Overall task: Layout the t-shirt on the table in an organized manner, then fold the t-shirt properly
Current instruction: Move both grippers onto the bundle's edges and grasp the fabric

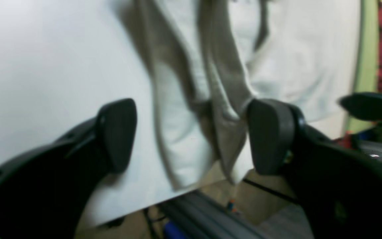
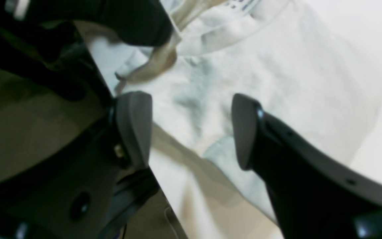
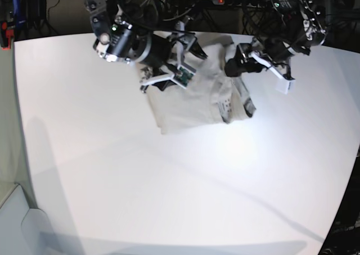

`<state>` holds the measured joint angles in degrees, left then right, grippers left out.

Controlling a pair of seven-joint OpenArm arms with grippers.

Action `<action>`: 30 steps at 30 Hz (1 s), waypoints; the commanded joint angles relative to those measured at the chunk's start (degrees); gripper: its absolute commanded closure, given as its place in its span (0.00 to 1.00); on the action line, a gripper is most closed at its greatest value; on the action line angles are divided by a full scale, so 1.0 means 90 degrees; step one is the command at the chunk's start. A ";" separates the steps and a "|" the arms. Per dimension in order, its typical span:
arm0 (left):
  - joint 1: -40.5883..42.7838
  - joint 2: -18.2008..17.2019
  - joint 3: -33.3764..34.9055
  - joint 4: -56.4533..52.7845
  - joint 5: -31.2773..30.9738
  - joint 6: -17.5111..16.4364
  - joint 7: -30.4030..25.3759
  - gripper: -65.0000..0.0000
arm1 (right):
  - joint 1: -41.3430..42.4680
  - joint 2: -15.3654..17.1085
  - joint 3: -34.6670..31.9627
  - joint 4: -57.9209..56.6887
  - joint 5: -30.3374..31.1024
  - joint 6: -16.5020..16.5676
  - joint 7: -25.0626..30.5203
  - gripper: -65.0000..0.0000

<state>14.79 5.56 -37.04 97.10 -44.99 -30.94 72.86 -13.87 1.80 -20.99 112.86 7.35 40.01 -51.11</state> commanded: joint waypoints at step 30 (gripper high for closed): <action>-0.0681 -0.0252 -0.0041 -0.1612 -0.0710 -0.0308 -0.0667 0.21 | 0.0169 0.0166 -0.0007 0.0115 0.0106 -0.0001 0.0146 0.41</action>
<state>8.86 3.53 -37.41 82.00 -51.70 -33.69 66.76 -12.73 3.49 -21.04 112.88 7.35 40.01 -51.13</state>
